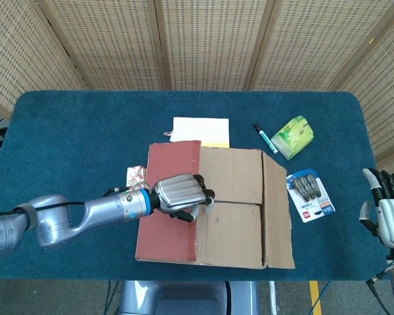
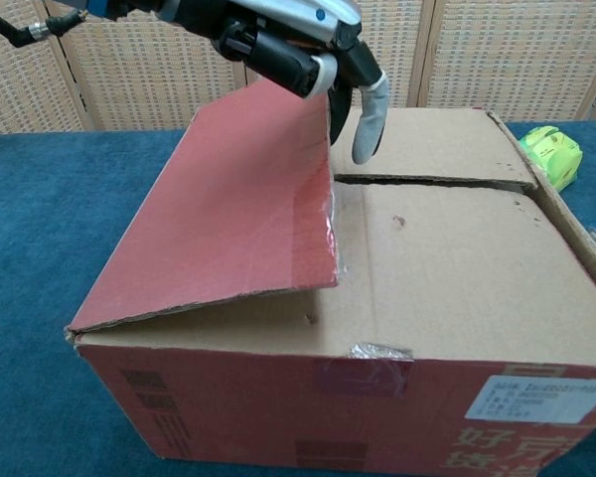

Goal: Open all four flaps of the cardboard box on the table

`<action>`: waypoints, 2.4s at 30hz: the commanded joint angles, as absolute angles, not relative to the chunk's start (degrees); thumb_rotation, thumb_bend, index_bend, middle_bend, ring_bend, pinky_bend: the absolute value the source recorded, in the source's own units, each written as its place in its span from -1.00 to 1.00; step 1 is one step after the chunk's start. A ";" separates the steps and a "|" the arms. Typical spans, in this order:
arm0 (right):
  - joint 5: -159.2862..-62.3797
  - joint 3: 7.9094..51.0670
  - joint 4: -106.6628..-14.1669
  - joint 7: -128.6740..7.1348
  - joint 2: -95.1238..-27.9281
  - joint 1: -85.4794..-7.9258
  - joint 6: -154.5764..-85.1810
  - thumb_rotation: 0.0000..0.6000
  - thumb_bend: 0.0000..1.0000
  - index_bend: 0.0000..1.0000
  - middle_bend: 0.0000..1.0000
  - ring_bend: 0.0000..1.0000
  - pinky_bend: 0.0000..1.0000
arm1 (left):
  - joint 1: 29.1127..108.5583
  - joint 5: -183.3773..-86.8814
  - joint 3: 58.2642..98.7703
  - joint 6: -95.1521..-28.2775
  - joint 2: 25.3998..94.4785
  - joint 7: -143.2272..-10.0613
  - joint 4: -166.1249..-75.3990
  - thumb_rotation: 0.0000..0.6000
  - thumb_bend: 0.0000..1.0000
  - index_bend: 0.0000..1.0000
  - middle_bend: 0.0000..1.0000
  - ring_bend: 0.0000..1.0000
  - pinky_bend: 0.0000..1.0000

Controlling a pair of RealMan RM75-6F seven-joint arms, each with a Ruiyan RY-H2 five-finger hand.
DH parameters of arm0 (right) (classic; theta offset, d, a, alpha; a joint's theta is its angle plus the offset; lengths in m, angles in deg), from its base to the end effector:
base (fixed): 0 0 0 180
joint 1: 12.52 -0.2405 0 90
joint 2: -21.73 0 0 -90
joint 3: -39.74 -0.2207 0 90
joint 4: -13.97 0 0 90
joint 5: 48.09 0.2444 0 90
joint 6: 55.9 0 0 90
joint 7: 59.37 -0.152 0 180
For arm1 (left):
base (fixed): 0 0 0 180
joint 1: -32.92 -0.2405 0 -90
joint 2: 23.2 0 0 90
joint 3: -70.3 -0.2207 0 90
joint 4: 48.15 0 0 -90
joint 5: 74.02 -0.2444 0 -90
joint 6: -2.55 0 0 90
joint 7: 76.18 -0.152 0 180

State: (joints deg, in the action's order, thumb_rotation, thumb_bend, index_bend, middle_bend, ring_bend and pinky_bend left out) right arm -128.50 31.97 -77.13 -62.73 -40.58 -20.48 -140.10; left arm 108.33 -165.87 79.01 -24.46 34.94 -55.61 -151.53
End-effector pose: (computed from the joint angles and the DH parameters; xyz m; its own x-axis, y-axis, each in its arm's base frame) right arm -0.2953 -0.2260 0.1420 0.3693 0.0973 0.9242 -0.9293 0.0318 0.3680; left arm 0.0450 0.3196 0.0085 0.7317 0.3013 0.6114 0.4594 -0.8807 -0.1158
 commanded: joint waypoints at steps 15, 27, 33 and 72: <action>-128.69 31.09 -77.58 -62.17 -40.52 -21.30 -139.35 1.00 0.60 -0.94 -0.84 -1.00 -1.00 | 101.90 -169.22 79.14 -34.30 21.25 -56.08 -159.96 -0.55 1.00 -0.22 -0.42 -0.30 -0.50; -129.02 30.79 -78.19 -61.66 -40.46 -22.21 -138.34 1.00 0.60 -0.94 -0.84 -1.00 -1.00 | 95.93 -171.11 76.97 -37.89 11.97 -54.48 -162.91 -0.55 1.00 -0.22 -0.42 -0.30 -0.49; -129.06 30.77 -78.69 -60.90 -40.55 -22.77 -137.56 1.00 0.60 -0.94 -0.84 -1.00 -1.00 | 92.16 -173.87 75.52 -40.36 7.39 -52.36 -163.33 -0.55 1.00 -0.22 -0.42 -0.30 -0.48; -129.65 31.17 -79.53 -60.72 -40.56 -22.78 -137.96 1.00 0.60 -0.94 -0.84 -1.00 -1.00 | 80.27 -156.61 79.18 -41.30 16.56 -80.72 -161.56 -0.46 -0.30 -0.86 -1.00 -1.00 -1.00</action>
